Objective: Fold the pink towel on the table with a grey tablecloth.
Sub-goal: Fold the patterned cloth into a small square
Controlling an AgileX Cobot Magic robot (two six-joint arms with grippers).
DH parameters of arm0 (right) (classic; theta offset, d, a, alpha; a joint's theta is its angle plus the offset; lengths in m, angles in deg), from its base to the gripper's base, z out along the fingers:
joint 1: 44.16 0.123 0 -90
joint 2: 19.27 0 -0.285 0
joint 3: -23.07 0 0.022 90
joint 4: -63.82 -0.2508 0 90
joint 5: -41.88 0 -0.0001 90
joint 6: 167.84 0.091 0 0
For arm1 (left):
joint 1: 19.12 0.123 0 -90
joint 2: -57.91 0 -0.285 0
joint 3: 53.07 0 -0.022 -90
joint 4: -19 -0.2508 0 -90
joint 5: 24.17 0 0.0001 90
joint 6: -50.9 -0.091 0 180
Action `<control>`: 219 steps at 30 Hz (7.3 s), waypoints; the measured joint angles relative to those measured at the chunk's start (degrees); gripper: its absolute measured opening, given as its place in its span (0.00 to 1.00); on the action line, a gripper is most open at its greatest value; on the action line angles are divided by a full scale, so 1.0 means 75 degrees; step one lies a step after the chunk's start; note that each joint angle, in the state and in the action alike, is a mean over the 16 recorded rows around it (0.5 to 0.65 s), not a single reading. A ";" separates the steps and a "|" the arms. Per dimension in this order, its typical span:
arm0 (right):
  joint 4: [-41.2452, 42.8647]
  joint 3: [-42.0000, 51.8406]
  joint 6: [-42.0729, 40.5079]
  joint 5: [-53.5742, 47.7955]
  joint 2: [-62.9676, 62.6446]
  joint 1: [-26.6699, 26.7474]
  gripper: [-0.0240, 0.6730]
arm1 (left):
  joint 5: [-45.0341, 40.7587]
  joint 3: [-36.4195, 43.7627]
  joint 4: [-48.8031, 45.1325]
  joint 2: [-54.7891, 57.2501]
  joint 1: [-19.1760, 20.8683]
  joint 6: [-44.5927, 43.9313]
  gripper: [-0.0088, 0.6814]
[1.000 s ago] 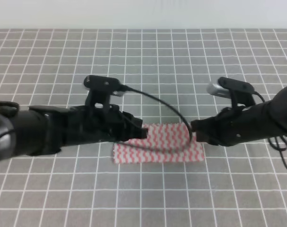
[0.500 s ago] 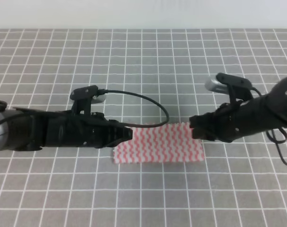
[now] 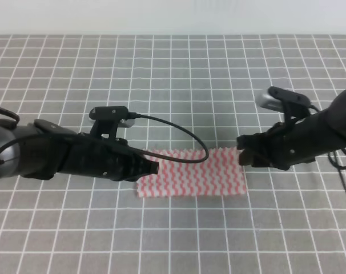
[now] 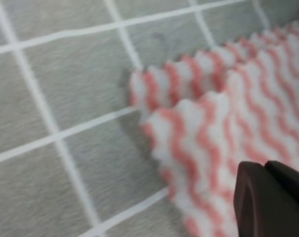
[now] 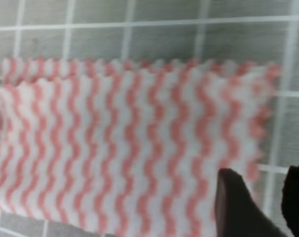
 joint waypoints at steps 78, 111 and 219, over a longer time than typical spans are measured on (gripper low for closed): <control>-0.0414 -0.0686 -0.0005 -0.0578 0.1182 -0.0172 0.32 | 0.0113 -0.0068 -0.0622 0.0328 -0.0020 0.0447 0.01; -0.1138 -0.1356 -0.0415 -0.1081 0.0693 -0.0116 0.01 | 0.0078 -0.0068 -0.0622 0.0328 -0.0020 0.0447 0.01; -0.2565 -0.2977 -0.0814 -0.0861 0.2432 0.1599 0.06 | -0.0101 -0.0048 -0.0897 -0.0407 0.0605 0.0464 0.01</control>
